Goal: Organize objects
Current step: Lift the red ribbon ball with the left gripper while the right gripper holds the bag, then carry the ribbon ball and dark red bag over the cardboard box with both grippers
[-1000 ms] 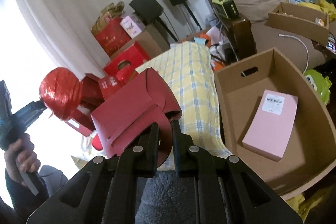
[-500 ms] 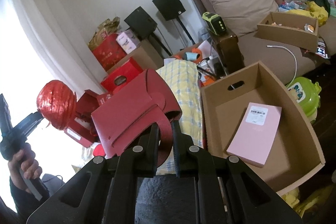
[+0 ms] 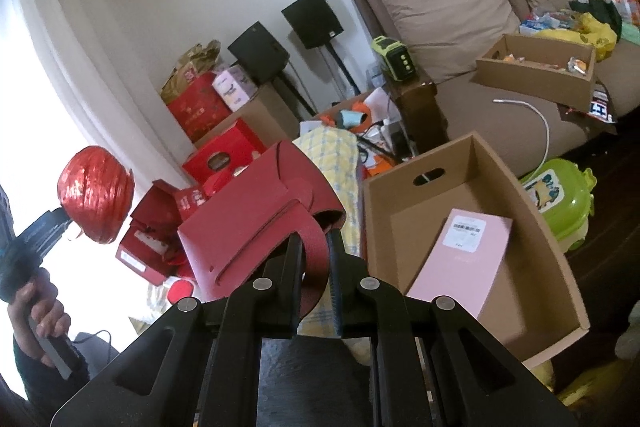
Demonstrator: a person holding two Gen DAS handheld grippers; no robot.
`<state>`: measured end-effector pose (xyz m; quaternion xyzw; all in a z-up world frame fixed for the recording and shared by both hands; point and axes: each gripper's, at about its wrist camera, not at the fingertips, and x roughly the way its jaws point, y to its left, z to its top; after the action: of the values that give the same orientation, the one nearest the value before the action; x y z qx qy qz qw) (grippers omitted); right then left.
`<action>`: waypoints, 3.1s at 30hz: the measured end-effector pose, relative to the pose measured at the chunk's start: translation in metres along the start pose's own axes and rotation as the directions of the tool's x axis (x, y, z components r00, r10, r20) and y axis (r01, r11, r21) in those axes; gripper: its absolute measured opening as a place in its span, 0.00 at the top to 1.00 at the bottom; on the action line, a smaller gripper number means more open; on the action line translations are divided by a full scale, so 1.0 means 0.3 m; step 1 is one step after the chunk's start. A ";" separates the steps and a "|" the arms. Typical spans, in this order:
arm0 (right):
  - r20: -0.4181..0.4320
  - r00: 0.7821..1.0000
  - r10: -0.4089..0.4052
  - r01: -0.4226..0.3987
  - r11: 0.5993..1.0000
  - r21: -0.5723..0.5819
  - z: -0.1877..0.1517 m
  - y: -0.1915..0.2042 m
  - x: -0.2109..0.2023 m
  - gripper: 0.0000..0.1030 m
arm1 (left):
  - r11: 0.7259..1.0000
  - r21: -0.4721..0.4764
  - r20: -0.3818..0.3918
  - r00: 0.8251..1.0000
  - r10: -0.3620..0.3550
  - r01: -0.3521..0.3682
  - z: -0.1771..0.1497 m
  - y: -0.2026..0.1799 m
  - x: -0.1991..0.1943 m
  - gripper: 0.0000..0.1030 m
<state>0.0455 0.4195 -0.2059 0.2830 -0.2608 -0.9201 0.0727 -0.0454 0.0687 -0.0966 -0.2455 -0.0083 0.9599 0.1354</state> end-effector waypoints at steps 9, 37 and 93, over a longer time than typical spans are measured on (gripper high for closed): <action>-0.011 0.999 -0.042 0.042 0.998 0.042 0.008 -0.060 -0.006 0.90 | 0.999 0.015 -0.003 1.000 -0.028 0.028 0.002 -0.041 0.009 0.85; 0.008 0.997 -0.080 0.080 0.994 0.075 0.038 -0.125 -0.059 0.90 | 0.997 0.044 0.033 0.997 -0.064 0.063 0.052 -0.088 -0.014 0.85; -0.095 0.961 -0.258 0.274 0.927 0.255 -0.056 -0.439 0.012 0.90 | 0.944 0.128 -0.340 0.907 -0.246 0.304 -0.216 -0.616 0.397 0.85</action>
<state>0.0538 0.5235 -0.2881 0.3505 -0.3386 -0.8692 -0.0836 -0.0678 0.2750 -0.1943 -0.3811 0.0647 0.8752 0.2908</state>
